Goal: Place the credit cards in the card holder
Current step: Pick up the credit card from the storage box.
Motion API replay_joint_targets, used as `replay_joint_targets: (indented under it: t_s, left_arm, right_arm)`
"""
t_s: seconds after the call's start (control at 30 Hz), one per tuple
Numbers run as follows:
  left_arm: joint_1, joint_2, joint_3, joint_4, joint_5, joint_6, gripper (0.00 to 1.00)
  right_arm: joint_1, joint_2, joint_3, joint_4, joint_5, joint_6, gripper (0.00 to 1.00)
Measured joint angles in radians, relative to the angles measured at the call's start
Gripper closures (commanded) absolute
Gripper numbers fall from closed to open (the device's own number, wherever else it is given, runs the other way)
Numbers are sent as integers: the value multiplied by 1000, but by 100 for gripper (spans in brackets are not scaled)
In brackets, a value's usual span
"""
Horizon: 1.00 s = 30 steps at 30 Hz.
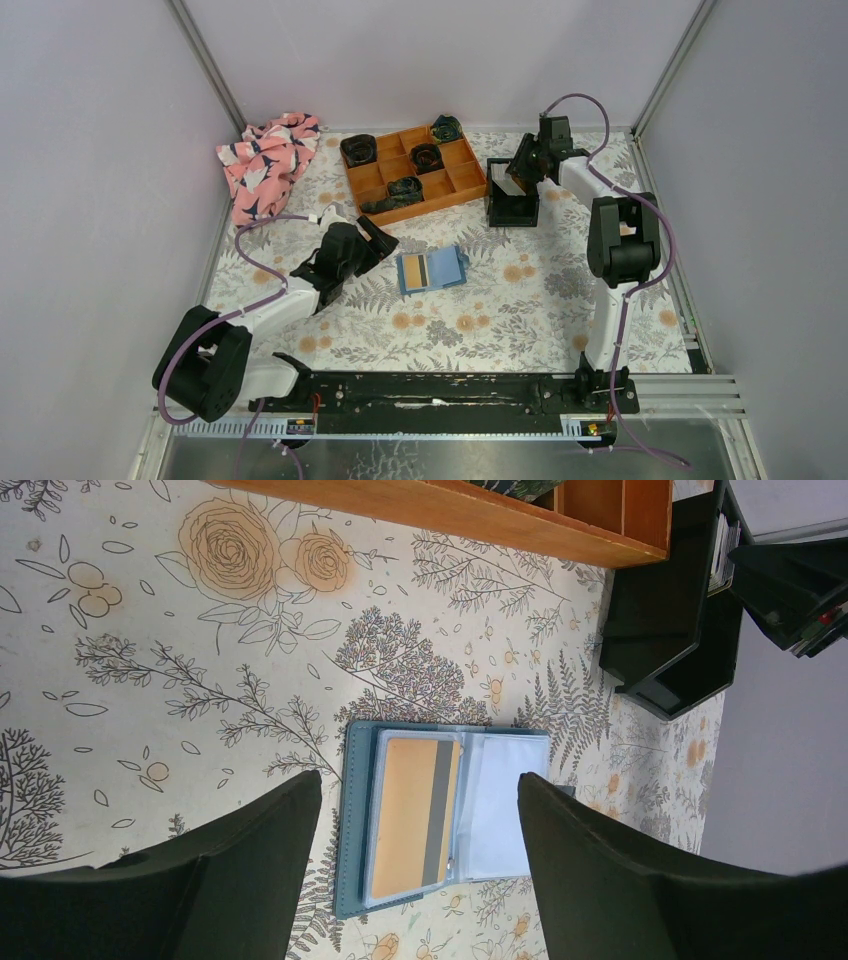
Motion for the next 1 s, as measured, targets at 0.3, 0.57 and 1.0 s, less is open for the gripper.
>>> replay_joint_targets:
  t_s: [0.3,0.57,1.0]
  left_arm:
    - [0,0,0,0,0,0,22]
    - [0,0,0,1,0,-2,22]
    - [0,0,0,1,6,-3,22]
  right_arm:
    - [-12,11,4,2,-48,19,67]
    - [-13,11,10,0,-54,23,68]
    - [-10,11,28,0,-75,31,73]
